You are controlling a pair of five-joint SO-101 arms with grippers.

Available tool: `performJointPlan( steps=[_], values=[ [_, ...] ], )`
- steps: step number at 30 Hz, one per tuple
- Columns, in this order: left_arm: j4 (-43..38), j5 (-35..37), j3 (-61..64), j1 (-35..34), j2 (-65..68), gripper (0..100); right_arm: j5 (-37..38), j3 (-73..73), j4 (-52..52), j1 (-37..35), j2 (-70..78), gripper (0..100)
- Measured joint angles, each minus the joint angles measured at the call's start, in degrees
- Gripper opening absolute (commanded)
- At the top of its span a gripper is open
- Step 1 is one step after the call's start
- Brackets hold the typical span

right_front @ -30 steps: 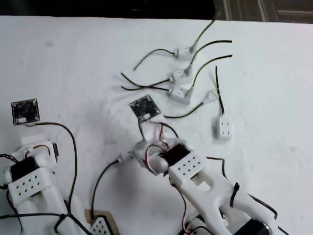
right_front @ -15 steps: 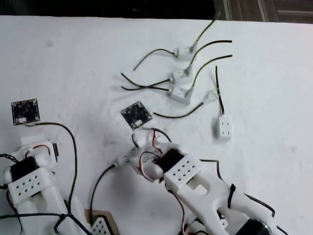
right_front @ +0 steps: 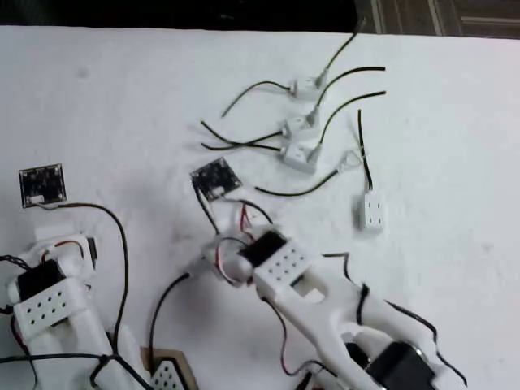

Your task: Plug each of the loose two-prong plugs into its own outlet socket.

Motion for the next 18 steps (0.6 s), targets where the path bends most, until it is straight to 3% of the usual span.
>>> performJointPlan(
  steps=[12,18],
  values=[
    [0.0,0.0,0.0,0.0,0.0,11,-0.4,-3.8,7.3,-0.3,4.0,1.6],
    [0.0,0.0,0.0,0.0,0.0,11,-4.1,-3.8,7.6,-1.1,4.0,1.6]
  ],
)
